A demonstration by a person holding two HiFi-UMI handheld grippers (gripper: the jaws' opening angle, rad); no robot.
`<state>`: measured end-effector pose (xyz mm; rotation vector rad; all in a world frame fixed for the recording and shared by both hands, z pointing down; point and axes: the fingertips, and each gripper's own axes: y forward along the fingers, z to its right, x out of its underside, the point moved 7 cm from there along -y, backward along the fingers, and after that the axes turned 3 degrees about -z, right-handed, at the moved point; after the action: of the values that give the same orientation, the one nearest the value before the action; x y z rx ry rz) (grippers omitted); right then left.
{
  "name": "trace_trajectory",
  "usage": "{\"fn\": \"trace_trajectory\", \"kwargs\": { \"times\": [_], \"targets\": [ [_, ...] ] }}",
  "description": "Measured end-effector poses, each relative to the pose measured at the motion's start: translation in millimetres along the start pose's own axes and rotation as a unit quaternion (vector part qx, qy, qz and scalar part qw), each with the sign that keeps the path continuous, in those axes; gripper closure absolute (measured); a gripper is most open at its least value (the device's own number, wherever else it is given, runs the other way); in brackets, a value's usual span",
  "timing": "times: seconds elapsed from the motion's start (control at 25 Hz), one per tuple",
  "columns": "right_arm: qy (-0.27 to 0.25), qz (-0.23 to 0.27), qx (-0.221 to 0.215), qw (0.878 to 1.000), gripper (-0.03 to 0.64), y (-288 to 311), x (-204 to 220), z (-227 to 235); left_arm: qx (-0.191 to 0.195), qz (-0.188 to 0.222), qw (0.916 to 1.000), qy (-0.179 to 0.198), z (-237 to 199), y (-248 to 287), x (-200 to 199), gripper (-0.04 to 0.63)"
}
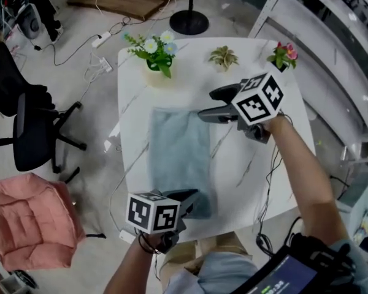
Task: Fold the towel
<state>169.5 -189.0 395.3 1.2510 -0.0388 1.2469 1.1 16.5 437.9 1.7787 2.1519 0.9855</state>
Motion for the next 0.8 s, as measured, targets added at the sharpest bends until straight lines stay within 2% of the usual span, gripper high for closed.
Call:
{"fn": "trace_trajectory", "kwargs": {
  "times": [0.04, 0.12, 0.24, 0.36, 0.48, 0.68, 0.72, 0.8],
  "targets": [
    [0.023, 0.000, -0.007, 1.000, 0.278, -6, 7, 4, 0.001, -0.005, 1.0000, -0.003, -3, 3, 0, 0.586],
    [0.077, -0.031, -0.029, 0.996, 0.278, -9, 27, 9, 0.009, -0.011, 0.9998, -0.011, -6, 6, 2, 0.586],
    [0.160, -0.089, -0.054, 0.982, 0.278, 6, 55, 14, 0.017, -0.015, 0.9996, -0.016, -8, 6, 0, 0.586],
    [0.212, -0.091, -0.083, 0.970, 0.279, 24, 55, 17, 0.024, -0.021, 0.9994, -0.015, -7, 7, 1, 0.586],
    [0.235, -0.084, -0.117, 0.961, 0.279, 36, 39, 21, 0.016, -0.020, 0.9997, -0.006, -6, 6, -4, 0.586],
    [0.249, -0.112, -0.166, 0.948, 0.301, 55, 21, 34, 0.028, -0.026, 0.9992, -0.008, -8, 8, 1, 0.586],
    [0.255, -0.121, -0.176, 0.943, 0.326, 59, 21, 36, 0.030, -0.026, 0.9992, -0.009, -8, 8, 1, 0.586],
    [0.249, -0.149, -0.204, 0.935, 0.420, 71, 24, 34, 0.032, -0.026, 0.9991, -0.010, -7, 8, 0, 0.586]
  ]
}}
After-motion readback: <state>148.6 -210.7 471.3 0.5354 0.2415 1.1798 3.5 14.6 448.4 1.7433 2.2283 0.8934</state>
